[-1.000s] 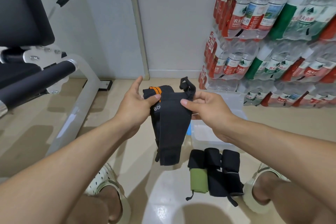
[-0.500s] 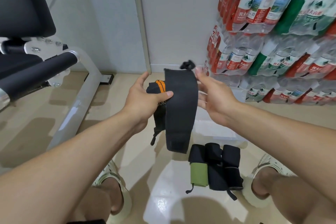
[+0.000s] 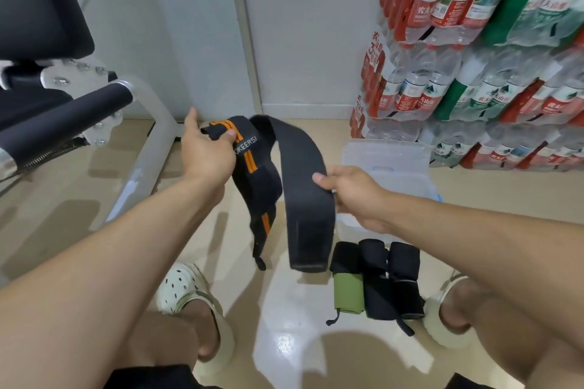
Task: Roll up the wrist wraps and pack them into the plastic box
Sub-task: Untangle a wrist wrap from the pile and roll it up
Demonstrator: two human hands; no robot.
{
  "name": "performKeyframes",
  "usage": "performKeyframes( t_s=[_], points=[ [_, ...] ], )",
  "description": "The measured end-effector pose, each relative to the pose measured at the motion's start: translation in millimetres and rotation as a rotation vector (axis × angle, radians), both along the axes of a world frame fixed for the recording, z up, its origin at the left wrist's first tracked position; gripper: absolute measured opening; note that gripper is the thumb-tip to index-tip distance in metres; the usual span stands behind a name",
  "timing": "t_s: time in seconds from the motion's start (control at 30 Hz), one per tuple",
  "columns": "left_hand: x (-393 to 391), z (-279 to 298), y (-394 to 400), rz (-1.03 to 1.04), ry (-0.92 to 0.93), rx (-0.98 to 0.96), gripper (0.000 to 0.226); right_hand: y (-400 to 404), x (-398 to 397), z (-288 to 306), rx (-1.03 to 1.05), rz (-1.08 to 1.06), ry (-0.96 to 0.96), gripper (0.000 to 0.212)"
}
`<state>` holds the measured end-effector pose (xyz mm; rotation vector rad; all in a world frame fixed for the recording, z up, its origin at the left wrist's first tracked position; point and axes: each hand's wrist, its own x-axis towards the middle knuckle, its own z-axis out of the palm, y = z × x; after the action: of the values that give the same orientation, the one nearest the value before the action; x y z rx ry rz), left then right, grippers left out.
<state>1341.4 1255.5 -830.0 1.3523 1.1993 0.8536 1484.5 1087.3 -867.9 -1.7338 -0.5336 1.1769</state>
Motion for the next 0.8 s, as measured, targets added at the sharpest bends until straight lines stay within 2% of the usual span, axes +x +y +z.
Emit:
performKeyframes(
  t_s=[0.07, 0.17, 0.23, 0.37, 0.43, 0.53, 0.6, 0.7, 0.8],
  points=[
    [-4, 0, 0, -0.048, 0.06, 0.071, 0.078, 6, 12, 10, 0.033, -0.108, 0.061, 0.018],
    [-3, 1, -14, -0.263, 0.097, 0.108, 0.075, 10, 24, 23, 0.044, -0.269, 0.246, 0.02],
    [1, -1, -28, -0.349, 0.101, 0.093, 0.075, 10, 27, 29, 0.046, -0.272, 0.331, 0.027],
    [13, -5, -35, -0.258, 0.083, 0.075, 0.077, 8, 26, 37, 0.124, -0.184, 0.353, 0.02],
    [15, -6, -33, -0.211, 0.033, 0.027, 0.079, 8, 25, 41, 0.203, -0.218, 0.353, 0.026],
    [17, -5, -36, -0.225, 0.054, 0.0, 0.077, 8, 24, 47, 0.3, -0.325, 0.419, 0.027],
    [18, -2, -42, -0.293, 0.037, -0.049, 0.092, 9, 24, 47, 0.318, -0.392, 0.453, 0.026],
    [20, 2, -51, -0.364, -0.018, -0.129, 0.113, 11, 25, 45, 0.307, -0.429, 0.432, 0.044],
    [24, 6, -55, -0.293, -0.088, -0.184, 0.121, 11, 29, 45, 0.285, -0.45, 0.347, 0.053]
  ],
)
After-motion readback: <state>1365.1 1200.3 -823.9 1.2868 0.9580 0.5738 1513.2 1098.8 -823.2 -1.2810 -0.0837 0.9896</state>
